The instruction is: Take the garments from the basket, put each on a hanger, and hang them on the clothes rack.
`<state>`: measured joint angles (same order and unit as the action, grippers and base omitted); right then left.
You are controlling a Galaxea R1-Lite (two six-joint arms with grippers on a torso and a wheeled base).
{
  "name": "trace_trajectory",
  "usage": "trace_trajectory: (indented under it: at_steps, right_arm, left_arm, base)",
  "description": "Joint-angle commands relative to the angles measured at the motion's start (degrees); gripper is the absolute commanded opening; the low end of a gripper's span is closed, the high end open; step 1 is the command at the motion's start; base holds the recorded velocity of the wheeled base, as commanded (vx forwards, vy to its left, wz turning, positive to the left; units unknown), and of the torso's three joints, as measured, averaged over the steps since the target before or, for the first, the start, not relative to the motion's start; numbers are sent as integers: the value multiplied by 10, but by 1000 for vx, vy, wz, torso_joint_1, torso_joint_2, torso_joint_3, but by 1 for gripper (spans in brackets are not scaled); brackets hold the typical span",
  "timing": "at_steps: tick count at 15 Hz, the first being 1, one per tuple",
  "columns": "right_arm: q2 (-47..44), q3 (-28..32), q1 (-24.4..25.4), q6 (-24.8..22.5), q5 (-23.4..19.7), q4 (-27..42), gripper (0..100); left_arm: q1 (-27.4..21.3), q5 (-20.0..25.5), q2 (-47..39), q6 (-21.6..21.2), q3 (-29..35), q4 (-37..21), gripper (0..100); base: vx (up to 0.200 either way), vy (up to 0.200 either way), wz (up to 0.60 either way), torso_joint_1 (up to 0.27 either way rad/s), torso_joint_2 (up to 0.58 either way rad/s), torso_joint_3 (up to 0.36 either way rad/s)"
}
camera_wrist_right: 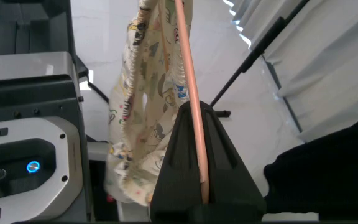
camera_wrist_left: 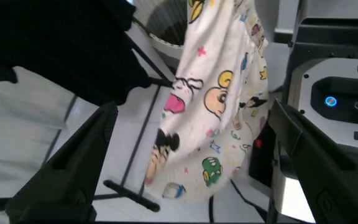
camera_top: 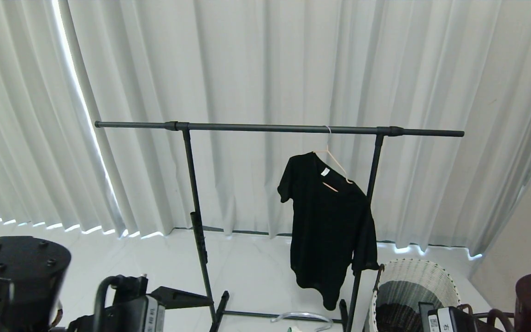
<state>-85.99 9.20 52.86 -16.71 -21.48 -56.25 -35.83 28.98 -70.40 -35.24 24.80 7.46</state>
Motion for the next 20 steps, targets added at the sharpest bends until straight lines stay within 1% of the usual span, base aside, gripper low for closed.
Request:
trace_trajectory:
  at_steps: [1,2,4,8,10,16,17,20]
  right_arm:
    - [4,0,8,-3,0,0,0]
    - [5,1,8,-4,0,-1,0]
    - [5,8,8,-5,0,-12,0]
    - [18,13,8,-21,0,-13,0]
    - [21,14,7,-22,1,-13,0]
    - [25,17,7,-21,2,-13,0]
    - [25,17,7,-21,2,-13,0]
    - [25,17,5,-21,2,-13,0]
  left_arm:
    - [-14,2,-62,0,16,4,100]
    - [-24,1,-72,1,25,4,100]
    - [-27,2,-100,2,36,6,100]
    - [-23,1,-151,3,46,70,100]
    - [-26,1,-161,2,45,99,100]
    - [-26,1,-176,3,46,121,100]
    - [-26,1,-177,3,46,123,0]
    - [-26,1,-177,3,46,124,0]
  base:
    - [0,0,0,0,0,0]
    - [0,0,0,0,0,0]
    - [0,0,0,0,0,0]
    - [0,0,0,0,0,0]
    - [0,0,0,0,0,0]
    - [0,0,0,0,0,0]
    - [0,0,0,0,0,0]
    - [0,0,0,0,0,0]
